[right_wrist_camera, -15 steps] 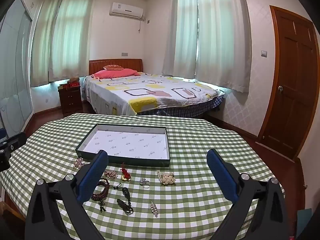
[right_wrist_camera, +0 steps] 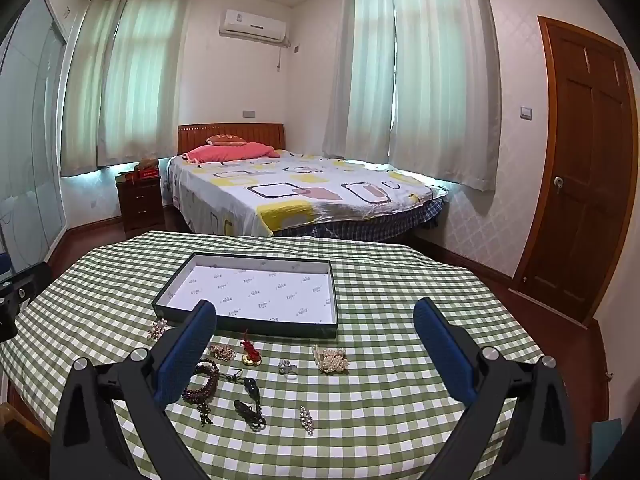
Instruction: Organize jewelry
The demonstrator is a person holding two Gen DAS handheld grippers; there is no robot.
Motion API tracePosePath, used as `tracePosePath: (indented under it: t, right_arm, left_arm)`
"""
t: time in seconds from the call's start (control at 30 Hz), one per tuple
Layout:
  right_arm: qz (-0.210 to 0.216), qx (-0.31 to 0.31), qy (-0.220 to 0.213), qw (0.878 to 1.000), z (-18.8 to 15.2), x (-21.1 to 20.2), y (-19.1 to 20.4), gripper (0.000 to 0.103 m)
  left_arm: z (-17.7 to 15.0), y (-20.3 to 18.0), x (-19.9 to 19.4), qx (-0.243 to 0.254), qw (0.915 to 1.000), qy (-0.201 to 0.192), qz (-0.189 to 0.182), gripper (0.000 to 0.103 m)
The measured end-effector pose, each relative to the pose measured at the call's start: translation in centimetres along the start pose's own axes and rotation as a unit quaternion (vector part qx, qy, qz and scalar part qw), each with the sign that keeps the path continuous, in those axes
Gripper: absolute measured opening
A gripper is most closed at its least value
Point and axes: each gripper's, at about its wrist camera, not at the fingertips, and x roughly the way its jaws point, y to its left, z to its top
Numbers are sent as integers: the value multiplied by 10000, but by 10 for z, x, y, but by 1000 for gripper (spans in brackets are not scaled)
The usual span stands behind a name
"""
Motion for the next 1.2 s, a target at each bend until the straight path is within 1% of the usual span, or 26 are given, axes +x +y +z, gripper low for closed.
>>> tracePosePath:
  t: [0.3, 0.37, 1.2]
  right_arm:
    - [-5, -13, -31, 10000, -2, 1, 0, 96]
    - [-9, -19, -31, 10000, 5, -6, 2, 96]
    - [-14, -22, -52, 10000, 3, -6, 2, 96]
  left_arm:
    - [0, 0, 0, -21, 10000, 8, -2, 99]
    - [-1, 0, 0, -25, 10000, 7, -4, 99]
    - [-7, 1, 2, -58, 10000, 48, -1, 99]
